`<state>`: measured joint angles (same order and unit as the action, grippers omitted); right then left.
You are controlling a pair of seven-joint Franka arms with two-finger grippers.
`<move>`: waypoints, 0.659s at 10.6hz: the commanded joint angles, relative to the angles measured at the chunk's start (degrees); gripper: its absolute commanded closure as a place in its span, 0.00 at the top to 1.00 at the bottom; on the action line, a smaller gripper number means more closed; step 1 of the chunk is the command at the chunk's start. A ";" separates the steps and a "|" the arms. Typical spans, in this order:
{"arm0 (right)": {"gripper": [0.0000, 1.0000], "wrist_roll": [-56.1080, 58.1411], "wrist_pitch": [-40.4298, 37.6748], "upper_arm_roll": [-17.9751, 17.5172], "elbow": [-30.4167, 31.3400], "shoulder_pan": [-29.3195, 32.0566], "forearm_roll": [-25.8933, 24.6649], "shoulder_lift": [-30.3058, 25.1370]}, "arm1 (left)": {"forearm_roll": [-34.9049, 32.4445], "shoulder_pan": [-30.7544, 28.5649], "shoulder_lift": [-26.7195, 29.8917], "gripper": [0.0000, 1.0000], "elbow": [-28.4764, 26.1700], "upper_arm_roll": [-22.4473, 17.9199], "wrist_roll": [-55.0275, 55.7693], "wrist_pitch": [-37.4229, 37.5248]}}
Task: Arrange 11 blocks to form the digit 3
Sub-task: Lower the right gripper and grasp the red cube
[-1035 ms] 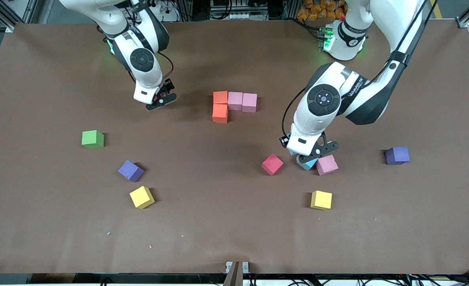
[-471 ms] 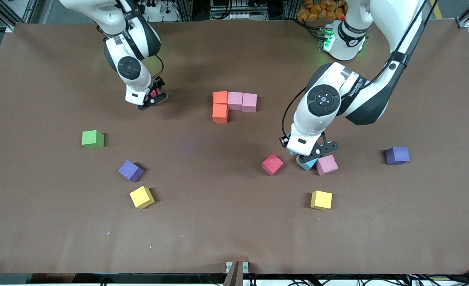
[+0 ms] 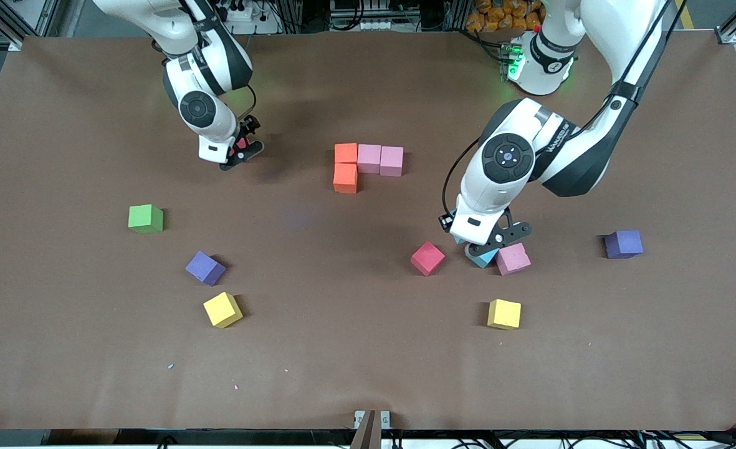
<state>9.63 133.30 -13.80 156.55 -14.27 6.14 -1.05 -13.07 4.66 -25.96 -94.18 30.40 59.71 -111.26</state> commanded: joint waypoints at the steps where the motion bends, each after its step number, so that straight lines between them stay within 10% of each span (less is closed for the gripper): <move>1: 1.00 1.71 1.78 -0.17 2.27 -0.32 2.03 -0.71 | -1.17 0.08 -0.41 0.02 0.84 0.19 -0.56 1.05; 4: 0.95 1.79 6.09 -0.26 2.53 -0.32 2.03 2.72 | -1.17 0.08 -0.41 0.02 0.84 0.19 -0.38 1.05; 7: 0.70 1.79 6.62 -0.26 2.53 -0.32 2.03 3.69 | -1.26 -0.18 -0.41 0.02 0.84 0.19 -0.64 1.05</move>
<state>9.93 138.99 -13.85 158.19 -14.51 6.38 2.71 -13.07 4.64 -26.05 -94.18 30.39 59.71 -111.24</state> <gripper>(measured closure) 0.225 0.449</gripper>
